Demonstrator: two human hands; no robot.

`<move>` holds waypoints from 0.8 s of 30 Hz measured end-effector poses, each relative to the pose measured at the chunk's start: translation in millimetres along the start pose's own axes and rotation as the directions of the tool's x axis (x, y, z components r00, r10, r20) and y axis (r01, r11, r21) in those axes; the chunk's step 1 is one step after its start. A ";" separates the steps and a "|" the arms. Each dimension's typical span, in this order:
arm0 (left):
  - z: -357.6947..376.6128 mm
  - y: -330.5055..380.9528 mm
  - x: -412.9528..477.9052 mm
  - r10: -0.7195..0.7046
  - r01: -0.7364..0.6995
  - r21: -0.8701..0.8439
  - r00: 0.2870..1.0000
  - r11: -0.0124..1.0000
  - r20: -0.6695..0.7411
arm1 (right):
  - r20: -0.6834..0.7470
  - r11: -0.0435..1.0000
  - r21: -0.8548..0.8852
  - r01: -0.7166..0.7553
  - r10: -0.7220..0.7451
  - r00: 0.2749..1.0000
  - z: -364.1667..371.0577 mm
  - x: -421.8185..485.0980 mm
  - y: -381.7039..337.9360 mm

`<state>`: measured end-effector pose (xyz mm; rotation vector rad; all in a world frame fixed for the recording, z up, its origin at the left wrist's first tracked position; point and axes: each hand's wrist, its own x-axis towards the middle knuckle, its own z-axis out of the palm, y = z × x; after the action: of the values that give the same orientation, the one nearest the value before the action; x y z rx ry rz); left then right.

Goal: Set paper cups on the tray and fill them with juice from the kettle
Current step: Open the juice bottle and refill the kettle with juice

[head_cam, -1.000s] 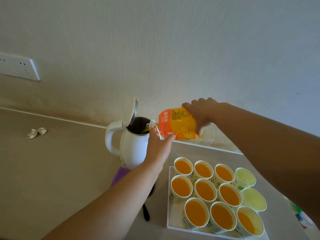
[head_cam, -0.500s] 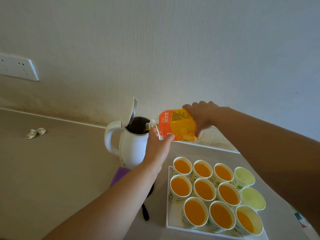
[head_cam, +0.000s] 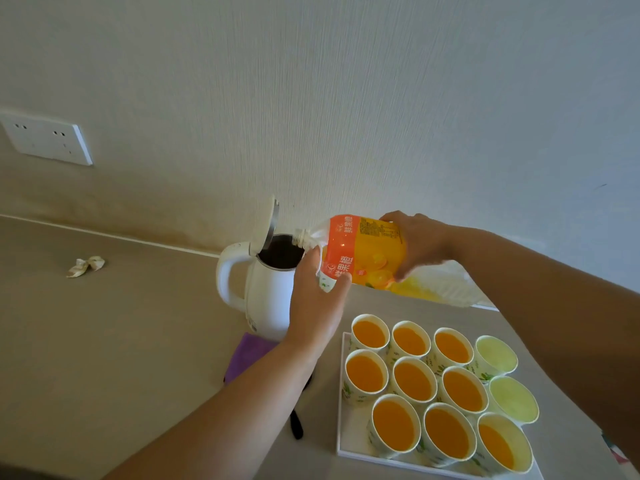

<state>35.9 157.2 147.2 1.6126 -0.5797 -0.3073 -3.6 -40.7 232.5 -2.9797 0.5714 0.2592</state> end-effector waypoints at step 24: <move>-114.0 -1.8 -82.5 0.068 -0.106 -0.389 0.991 0.915 -0.112 | 0.209 0.588 0.761 0.273 -0.621 0.755 44.4 -39.1 -141.9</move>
<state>26.6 297.6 149.3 1.2003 -0.4781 -0.2593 7.3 110.2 205.0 -2.0852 -0.1783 0.5378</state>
